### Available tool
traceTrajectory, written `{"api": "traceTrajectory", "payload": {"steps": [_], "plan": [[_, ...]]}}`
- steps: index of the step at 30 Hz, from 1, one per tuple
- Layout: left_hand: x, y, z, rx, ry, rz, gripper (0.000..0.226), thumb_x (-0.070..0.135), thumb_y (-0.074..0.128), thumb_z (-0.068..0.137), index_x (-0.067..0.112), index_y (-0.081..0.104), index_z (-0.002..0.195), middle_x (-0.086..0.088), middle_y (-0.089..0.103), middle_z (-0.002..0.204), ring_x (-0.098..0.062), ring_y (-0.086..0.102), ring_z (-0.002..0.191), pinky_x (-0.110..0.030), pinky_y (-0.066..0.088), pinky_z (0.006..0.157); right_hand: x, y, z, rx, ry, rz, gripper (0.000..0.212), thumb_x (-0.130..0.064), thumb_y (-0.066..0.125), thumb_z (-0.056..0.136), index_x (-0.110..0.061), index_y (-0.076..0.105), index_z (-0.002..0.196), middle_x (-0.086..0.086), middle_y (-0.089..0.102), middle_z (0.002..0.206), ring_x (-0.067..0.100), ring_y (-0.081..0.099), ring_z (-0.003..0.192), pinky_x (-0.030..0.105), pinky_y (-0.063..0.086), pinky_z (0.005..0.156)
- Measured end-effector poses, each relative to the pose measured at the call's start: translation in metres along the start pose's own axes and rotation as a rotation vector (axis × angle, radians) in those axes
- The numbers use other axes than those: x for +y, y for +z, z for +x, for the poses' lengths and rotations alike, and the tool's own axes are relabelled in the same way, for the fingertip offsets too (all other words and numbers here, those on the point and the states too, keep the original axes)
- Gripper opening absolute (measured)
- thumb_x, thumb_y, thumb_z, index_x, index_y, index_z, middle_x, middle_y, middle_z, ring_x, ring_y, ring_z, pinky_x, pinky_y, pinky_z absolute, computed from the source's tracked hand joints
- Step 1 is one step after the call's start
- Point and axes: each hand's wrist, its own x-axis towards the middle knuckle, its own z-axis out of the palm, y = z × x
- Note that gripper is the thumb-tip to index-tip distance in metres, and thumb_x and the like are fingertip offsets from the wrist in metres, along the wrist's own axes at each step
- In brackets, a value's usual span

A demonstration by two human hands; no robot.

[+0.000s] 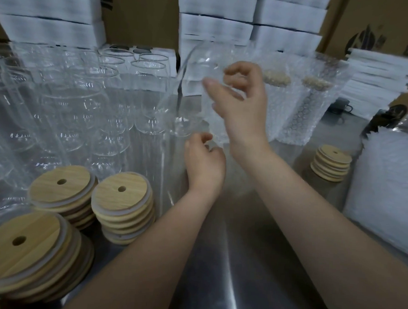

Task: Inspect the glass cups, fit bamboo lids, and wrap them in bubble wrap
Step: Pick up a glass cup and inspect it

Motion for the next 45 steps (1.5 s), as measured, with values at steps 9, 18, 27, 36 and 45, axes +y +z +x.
{"api": "traceTrajectory", "payload": {"steps": [9,18,27,36,45], "plan": [[0.007,-0.009,0.002,0.082,-0.192,-0.402,0.031,-0.001,0.035,0.09,0.021,0.055,0.085,-0.012,0.066,0.101,-0.021,0.065,0.085,-0.034,0.049,0.074,0.013,-0.067,0.002,0.166,0.269,0.326,0.041,-0.034,0.067,0.09,-0.031,0.054,0.129,0.004,0.057,0.109,0.02,0.06,0.095,0.036,0.056,0.078],[0.022,-0.011,-0.025,-0.359,0.145,-0.286,0.044,0.04,0.06,0.083,0.021,0.054,0.123,-0.002,0.057,0.12,-0.015,0.061,0.102,-0.018,0.048,0.082,0.036,-0.07,-0.009,0.212,0.385,0.273,0.047,-0.036,0.065,0.093,-0.012,0.056,0.133,0.017,0.063,0.13,0.035,0.062,0.116,0.048,0.052,0.099],[0.019,-0.012,-0.017,-0.3,0.026,-0.378,0.063,0.029,0.07,0.084,0.014,0.045,0.14,-0.003,0.059,0.122,-0.017,0.063,0.101,-0.031,0.055,0.084,0.044,-0.063,-0.008,-0.016,0.408,0.236,0.046,-0.041,0.047,0.102,-0.019,0.05,0.141,0.012,0.061,0.126,0.028,0.06,0.119,0.051,0.043,0.109],[0.021,-0.011,-0.014,-0.17,0.049,-0.391,0.053,0.023,0.058,0.098,0.021,0.036,0.146,0.007,0.053,0.13,-0.01,0.058,0.121,-0.038,0.045,0.107,0.049,-0.048,-0.021,-0.135,0.323,-0.15,0.056,-0.035,0.056,0.098,-0.009,0.043,0.146,0.007,0.057,0.128,0.014,0.058,0.11,0.037,0.046,0.104],[0.021,-0.009,-0.012,-0.228,0.121,-0.417,0.035,0.02,0.035,0.107,0.021,0.046,0.141,-0.002,0.051,0.144,-0.014,0.052,0.13,-0.038,0.042,0.111,0.054,-0.049,-0.024,-0.059,0.323,-0.039,0.079,-0.032,0.079,0.082,-0.025,0.028,0.142,0.011,0.058,0.123,0.015,0.066,0.101,0.033,0.056,0.084]]}}
